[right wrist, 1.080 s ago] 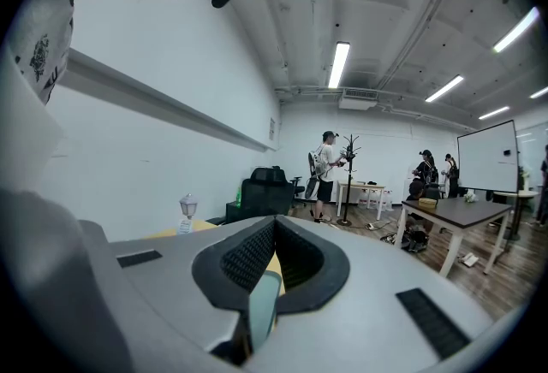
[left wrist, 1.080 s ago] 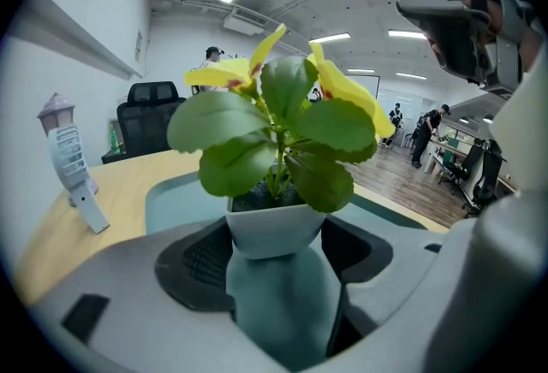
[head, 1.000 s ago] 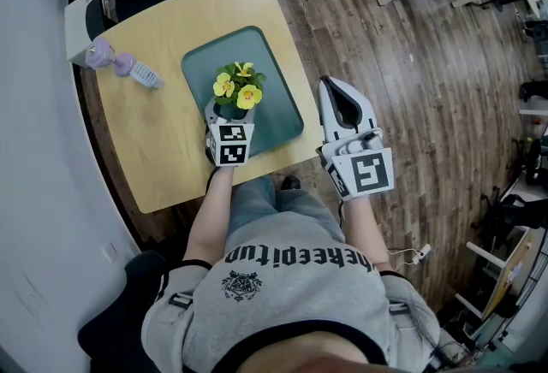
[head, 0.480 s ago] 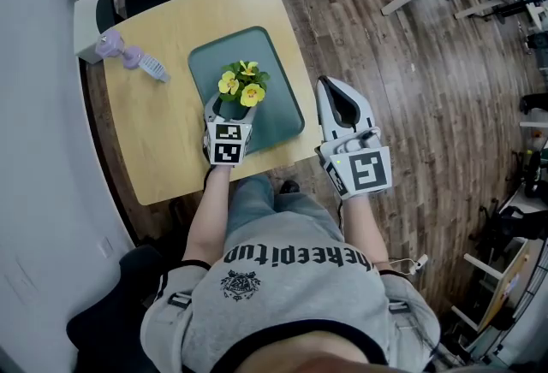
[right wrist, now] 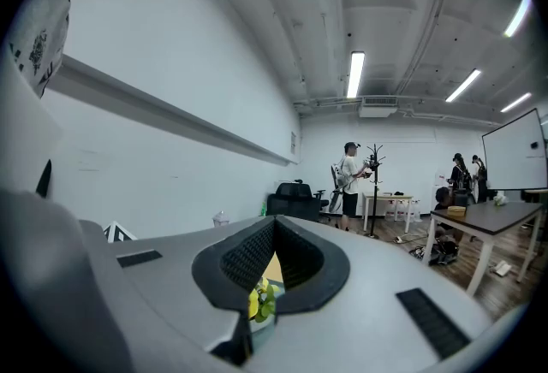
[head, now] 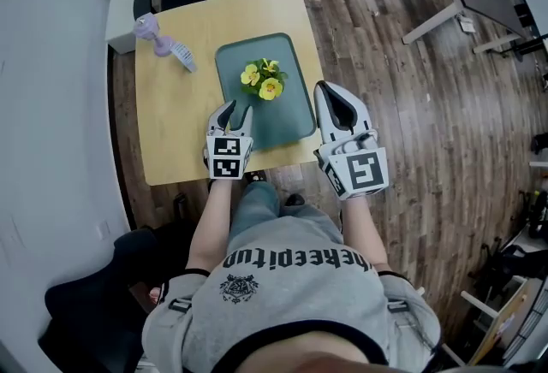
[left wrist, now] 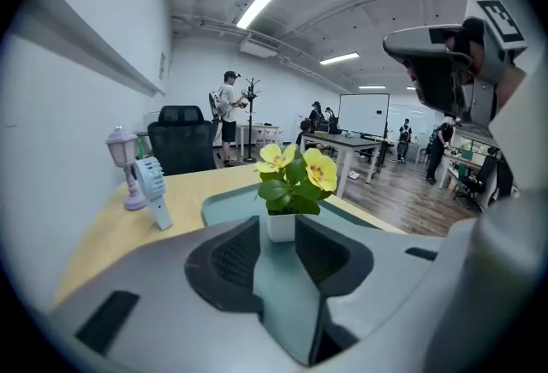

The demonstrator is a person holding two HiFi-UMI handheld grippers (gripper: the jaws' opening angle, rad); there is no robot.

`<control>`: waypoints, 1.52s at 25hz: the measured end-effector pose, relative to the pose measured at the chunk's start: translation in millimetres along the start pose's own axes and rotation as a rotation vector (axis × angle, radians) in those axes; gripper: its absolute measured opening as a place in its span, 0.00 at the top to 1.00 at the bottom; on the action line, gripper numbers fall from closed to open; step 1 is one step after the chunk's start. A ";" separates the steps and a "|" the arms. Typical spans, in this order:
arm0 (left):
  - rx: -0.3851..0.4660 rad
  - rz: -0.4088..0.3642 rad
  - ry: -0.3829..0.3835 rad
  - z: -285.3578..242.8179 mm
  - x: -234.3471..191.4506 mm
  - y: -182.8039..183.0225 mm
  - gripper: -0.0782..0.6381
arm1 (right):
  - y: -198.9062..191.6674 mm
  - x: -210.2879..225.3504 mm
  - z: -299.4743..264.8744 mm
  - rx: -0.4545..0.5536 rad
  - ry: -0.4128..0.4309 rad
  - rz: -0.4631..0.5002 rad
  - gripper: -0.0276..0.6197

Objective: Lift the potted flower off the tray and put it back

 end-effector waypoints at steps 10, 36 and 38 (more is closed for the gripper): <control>0.171 0.004 0.136 74.0 12.3 41.4 0.88 | 19.1 -16.0 28.8 0.065 0.051 -0.017 0.95; 0.661 -0.043 0.240 226.0 100.7 159.6 0.88 | 71.5 -10.7 131.1 0.211 0.070 -0.011 0.95; 0.682 -0.049 0.246 233.6 106.3 162.4 0.88 | 74.1 -10.4 138.3 0.220 0.069 -0.009 0.95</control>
Point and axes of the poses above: the fingertips, and each gripper's own axes: z backward along the fingers, x to its right, y out of its top, the point moved 8 cm from there along z, backward along the fingers, and after that the axes turned 7 degrees about x, right-handed, at the moved point
